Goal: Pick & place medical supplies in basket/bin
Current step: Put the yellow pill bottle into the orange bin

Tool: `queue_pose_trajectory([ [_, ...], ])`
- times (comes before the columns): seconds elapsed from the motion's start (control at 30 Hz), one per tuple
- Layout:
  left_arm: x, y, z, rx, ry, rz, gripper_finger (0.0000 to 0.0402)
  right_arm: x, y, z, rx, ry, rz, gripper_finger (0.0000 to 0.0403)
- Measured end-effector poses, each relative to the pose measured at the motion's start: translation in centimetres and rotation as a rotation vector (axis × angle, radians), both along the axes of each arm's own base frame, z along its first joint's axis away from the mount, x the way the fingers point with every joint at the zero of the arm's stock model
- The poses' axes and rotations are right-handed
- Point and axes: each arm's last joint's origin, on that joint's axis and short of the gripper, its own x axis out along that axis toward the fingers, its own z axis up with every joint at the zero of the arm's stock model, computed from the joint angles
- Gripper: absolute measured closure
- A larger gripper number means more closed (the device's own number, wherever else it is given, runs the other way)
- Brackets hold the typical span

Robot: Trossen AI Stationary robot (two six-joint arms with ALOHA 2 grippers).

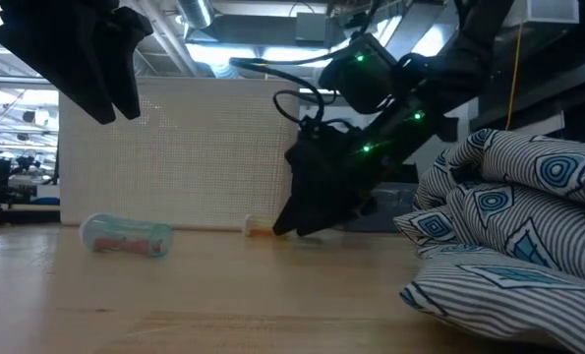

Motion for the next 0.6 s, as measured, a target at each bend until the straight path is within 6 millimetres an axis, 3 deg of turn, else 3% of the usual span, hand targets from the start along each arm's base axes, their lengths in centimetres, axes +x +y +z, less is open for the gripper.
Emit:
queue_pose_trajectory([
  [0.37, 0.01, 0.0, -0.01, 0.0, -0.001, 0.001, 0.0203, 0.26, 0.08, 0.17, 0.002, 0.003, 0.014, 0.012],
  [0.6, 0.01, 0.0, -0.02, 0.0, -0.001, 0.001, 0.0203, 0.26, 0.08, 0.17, 0.004, 0.002, 0.012, 0.0181],
])
